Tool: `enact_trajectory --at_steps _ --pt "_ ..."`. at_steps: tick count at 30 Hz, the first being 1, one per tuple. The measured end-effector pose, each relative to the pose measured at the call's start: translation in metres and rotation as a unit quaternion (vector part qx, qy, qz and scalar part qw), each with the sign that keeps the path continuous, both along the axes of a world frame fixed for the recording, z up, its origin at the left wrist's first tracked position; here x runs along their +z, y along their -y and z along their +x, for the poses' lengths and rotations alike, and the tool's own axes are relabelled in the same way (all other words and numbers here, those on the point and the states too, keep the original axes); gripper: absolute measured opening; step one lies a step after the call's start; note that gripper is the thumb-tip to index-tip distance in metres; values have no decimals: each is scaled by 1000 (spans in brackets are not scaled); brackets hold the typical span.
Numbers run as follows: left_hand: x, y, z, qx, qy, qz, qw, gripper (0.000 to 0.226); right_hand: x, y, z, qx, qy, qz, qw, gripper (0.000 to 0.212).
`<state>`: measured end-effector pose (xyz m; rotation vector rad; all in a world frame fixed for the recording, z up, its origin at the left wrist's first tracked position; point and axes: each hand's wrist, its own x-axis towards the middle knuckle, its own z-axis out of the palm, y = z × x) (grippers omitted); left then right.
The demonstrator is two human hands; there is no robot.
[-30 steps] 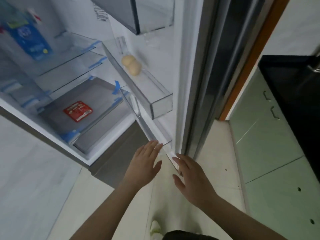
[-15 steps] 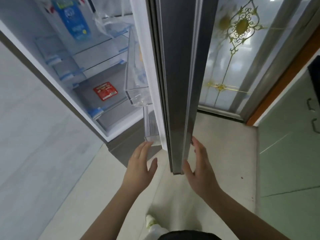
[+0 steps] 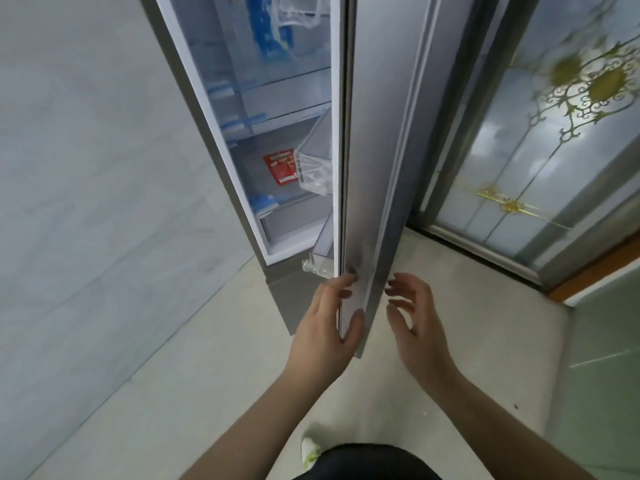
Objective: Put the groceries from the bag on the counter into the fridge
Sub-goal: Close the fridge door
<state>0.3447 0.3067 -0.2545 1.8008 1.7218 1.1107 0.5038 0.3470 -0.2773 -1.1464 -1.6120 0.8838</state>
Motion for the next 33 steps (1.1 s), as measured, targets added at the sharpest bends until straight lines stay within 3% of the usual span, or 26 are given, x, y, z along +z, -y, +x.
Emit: enact_trajectory --at_steps 9,15,19,21,25,33 --pt "3 -29 -62 65 52 32 996 53 32 -33 -79 97 19 20 995 32" --pt "18 -61 -95 143 67 82 984 47 59 -76 -124 96 40 123 987 35" --pt "28 -81 -113 194 112 70 972 39 68 -108 -144 86 75 179 977 36" --pt "28 -89 -120 204 104 76 971 33 67 -123 -149 77 109 238 962 34" --pt "23 -98 -128 223 98 75 967 25 63 -151 -151 45 235 412 879 33" --pt "20 -127 -149 296 115 81 945 21 74 -206 -159 51 275 444 851 56"
